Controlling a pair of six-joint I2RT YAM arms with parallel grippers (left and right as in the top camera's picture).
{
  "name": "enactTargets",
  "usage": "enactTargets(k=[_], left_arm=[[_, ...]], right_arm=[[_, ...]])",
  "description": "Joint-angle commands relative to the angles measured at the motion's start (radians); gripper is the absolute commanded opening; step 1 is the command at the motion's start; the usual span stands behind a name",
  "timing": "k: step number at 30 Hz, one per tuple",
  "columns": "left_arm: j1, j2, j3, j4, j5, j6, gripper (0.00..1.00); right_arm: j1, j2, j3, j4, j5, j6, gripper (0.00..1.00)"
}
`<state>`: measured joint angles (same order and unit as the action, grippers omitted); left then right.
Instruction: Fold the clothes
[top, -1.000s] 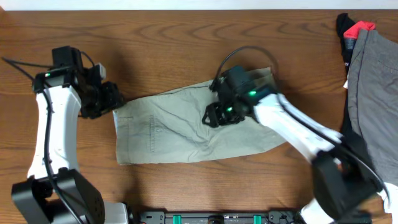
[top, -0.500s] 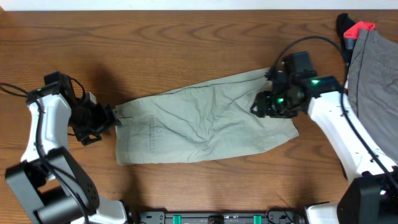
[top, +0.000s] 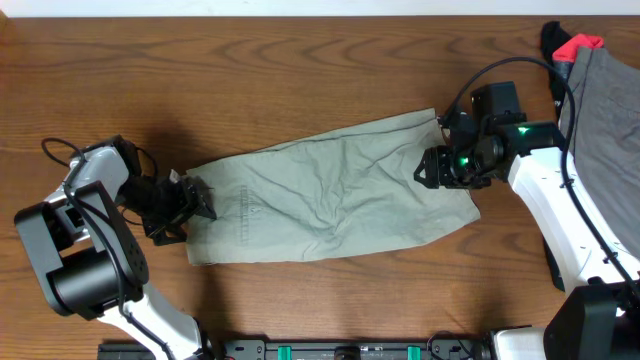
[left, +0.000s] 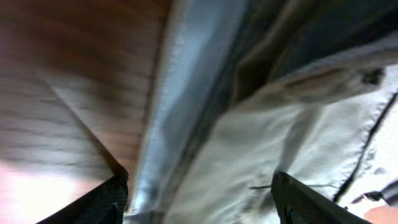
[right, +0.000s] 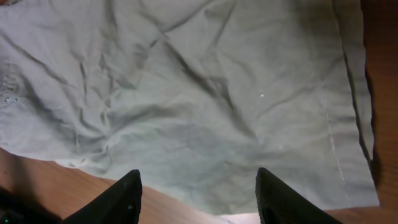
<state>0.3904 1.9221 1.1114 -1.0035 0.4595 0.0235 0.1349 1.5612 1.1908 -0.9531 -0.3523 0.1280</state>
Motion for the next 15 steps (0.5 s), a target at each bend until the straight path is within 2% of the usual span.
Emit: enactTargets(k=[1,5,11,12,15], left_arm=[[-0.027,0.081,-0.013,0.04,0.065,0.051,0.75],[-0.048,0.093,-0.013,0.065,0.066,0.051,0.56],[-0.053,0.092,-0.013,0.082,0.077,0.051,0.12],[-0.053,0.092,-0.009,0.08,0.082,0.051,0.08],[-0.053,0.079,0.029,0.022,0.083,0.051,0.06]], right_arm=[[-0.004,-0.019,0.001,-0.001,-0.015,-0.018,0.56],[-0.004,-0.019,0.001,-0.001,-0.019,-0.017,0.54],[-0.004,-0.02,0.001,-0.002,-0.022,-0.012,0.51],[-0.004,-0.019,0.001,-0.002,-0.022,-0.01,0.51],[-0.004,-0.021,0.001,-0.005,-0.022,-0.01,0.5]])
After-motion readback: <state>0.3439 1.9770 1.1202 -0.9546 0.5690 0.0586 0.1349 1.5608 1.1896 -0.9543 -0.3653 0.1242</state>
